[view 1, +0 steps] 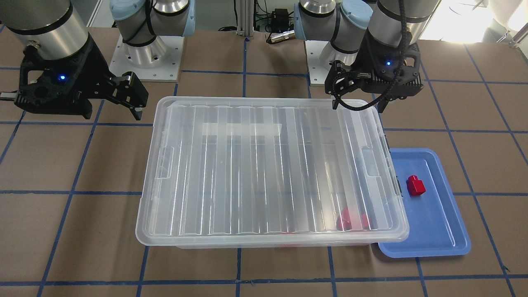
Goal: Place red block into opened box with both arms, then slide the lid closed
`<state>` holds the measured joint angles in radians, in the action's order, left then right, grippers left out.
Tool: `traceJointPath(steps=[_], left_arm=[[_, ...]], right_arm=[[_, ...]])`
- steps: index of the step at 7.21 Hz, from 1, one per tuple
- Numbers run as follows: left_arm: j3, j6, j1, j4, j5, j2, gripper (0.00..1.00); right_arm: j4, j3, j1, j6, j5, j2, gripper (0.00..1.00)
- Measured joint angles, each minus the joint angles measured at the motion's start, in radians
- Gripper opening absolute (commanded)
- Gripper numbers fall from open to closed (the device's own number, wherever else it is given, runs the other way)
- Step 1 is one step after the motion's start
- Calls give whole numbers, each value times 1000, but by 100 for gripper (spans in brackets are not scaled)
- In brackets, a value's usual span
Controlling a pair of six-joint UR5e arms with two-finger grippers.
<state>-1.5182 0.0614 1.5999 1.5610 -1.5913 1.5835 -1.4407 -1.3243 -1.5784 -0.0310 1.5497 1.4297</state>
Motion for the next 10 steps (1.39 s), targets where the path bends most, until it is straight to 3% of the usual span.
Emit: traceJointPath(steps=[5,8,10], left_arm=[[2,0,-23,11,5,4,100],[1,1,-25,11,7,3,100],[-9,21,-51,9,0,1,100]], right_arm=[[-50,-45,-2,38,-3,-30,100],[-335,-287,-2,41,-2,-80,100],[-431,-358,4,45,0,-83,100]])
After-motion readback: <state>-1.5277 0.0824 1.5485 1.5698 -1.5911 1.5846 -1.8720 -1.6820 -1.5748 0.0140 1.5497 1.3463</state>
